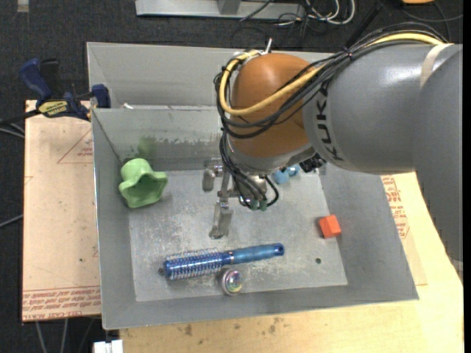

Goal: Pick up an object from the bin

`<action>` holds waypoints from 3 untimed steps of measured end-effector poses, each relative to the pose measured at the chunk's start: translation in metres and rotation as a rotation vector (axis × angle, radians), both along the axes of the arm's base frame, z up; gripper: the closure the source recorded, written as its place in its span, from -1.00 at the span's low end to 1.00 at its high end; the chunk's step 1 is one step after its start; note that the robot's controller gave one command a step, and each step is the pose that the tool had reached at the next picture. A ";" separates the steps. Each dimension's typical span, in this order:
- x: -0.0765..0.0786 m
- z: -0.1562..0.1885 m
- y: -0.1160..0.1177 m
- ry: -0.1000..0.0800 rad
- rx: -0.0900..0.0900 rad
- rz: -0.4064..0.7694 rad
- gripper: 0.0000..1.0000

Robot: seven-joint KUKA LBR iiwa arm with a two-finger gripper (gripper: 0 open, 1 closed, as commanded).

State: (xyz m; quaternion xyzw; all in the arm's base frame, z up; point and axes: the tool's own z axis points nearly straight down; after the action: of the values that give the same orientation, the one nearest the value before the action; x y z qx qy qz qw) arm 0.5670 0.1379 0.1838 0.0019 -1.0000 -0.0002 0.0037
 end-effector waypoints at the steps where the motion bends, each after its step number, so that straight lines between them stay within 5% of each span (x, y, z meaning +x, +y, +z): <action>1: -0.064 -0.045 -0.041 -0.003 0.000 0.206 -1.00; 2: -0.081 -0.114 -0.068 -0.015 0.001 0.016 -1.00; 3: -0.083 -0.114 -0.067 -0.008 0.001 0.016 1.00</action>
Offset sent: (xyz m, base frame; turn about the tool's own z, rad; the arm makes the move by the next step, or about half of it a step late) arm -0.0633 -0.0401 -0.0434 -0.2084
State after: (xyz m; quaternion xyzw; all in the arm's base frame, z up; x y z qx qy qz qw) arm 0.4843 0.0706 0.0700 0.0099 -1.0000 -0.0008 -0.0003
